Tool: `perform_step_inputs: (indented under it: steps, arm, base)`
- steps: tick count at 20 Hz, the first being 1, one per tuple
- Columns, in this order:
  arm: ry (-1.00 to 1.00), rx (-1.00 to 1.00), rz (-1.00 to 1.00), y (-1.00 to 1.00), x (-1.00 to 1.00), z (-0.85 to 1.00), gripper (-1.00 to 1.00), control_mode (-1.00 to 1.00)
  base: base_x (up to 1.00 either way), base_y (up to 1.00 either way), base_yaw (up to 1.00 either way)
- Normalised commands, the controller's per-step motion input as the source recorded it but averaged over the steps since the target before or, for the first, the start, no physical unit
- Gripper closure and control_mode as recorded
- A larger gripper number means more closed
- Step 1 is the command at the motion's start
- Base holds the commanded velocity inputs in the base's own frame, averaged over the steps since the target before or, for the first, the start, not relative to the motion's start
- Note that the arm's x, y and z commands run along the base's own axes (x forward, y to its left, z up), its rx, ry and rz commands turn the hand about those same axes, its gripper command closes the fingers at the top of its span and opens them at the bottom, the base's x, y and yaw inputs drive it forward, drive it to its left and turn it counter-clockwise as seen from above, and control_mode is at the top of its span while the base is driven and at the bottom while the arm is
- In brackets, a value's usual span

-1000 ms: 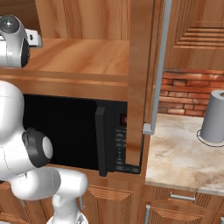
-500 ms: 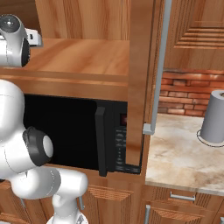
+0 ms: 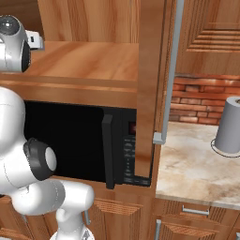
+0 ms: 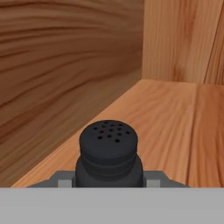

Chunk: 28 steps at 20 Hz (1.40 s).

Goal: Collect the paprika, ketchup, and shaker from the cabinet and place them next to the stove.

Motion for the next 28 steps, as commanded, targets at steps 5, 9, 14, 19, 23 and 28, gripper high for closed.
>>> perform_step_inputs:
  steps: [5, 9, 14, 19, 23, 28]
  arm:
    - [-0.02, 0.01, 0.0, -0.06, -0.35, -0.04, 1.0, -1.0]
    - [-0.08, 0.02, 0.0, -0.29, -0.71, 0.0, 1.0, -1.0]
    - [-0.03, 0.0, 0.0, -0.32, -0.62, 0.06, 1.0, -1.0]
    - [0.0, 0.0, 0.0, -0.4, -0.62, 0.0, 1.0, -1.0]
    - [0.0, 0.0, 0.0, -0.34, -0.67, 0.0, 1.0, -1.0]
    - [0.01, 0.0, 0.0, -0.2, -0.76, -0.18, 1.0, -1.0]
  base:
    - [0.0, 0.0, 0.0]
    - [0.0, 0.0, 0.0]
    - [0.0, 0.0, 0.0]
    - [0.0, 0.0, 0.0]
    - [0.0, 0.0, 0.0]
    - [0.0, 0.0, 0.0]
